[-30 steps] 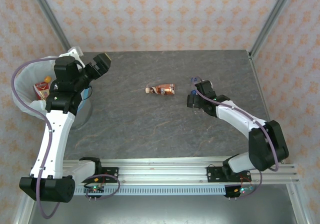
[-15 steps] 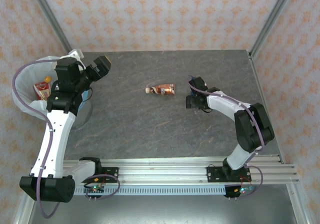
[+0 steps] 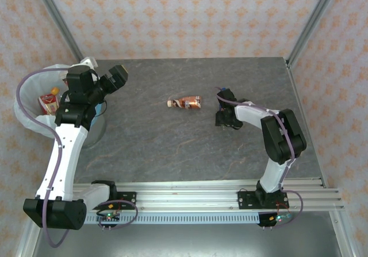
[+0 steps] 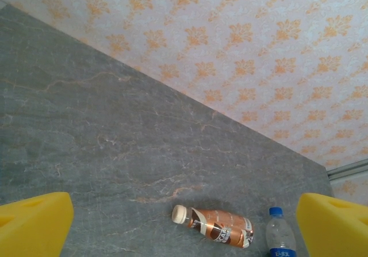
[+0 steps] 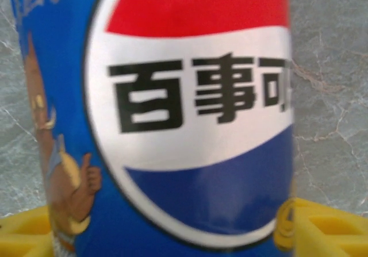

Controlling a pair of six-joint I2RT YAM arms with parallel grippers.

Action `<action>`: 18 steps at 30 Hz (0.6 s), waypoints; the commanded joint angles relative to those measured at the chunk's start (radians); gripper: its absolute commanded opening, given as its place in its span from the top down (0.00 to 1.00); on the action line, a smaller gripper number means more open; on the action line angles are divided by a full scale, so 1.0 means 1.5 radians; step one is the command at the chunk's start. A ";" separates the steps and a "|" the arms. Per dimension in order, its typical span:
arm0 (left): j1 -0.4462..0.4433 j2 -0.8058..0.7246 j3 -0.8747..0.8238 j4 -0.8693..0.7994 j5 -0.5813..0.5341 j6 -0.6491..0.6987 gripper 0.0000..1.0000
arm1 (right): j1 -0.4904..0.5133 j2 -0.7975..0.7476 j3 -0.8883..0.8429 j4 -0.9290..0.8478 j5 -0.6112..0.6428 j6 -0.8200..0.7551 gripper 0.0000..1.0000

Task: Put the plastic bottles in the bin

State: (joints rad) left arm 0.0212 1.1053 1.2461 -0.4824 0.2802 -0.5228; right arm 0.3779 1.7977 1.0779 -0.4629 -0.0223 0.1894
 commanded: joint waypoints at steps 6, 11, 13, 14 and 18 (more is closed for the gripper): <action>-0.002 0.001 -0.008 -0.015 -0.005 0.015 0.00 | -0.001 -0.010 -0.002 0.020 0.009 0.011 0.51; -0.002 0.005 -0.010 -0.016 -0.004 0.014 0.00 | -0.001 -0.055 -0.023 0.035 0.015 0.009 0.53; -0.001 0.008 -0.010 -0.016 0.000 0.012 0.00 | -0.001 -0.077 -0.032 0.040 0.014 0.006 0.53; -0.001 0.009 -0.010 -0.015 0.003 0.010 0.00 | -0.001 -0.089 -0.036 0.044 0.015 0.005 0.53; -0.002 0.016 -0.010 -0.012 0.011 0.006 0.00 | 0.000 -0.134 -0.048 0.052 0.017 0.006 0.55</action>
State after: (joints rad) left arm 0.0212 1.1194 1.2396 -0.4858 0.2813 -0.5232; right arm 0.3779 1.6569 1.0214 -0.4126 -0.0223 0.2005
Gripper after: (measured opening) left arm 0.999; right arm 0.584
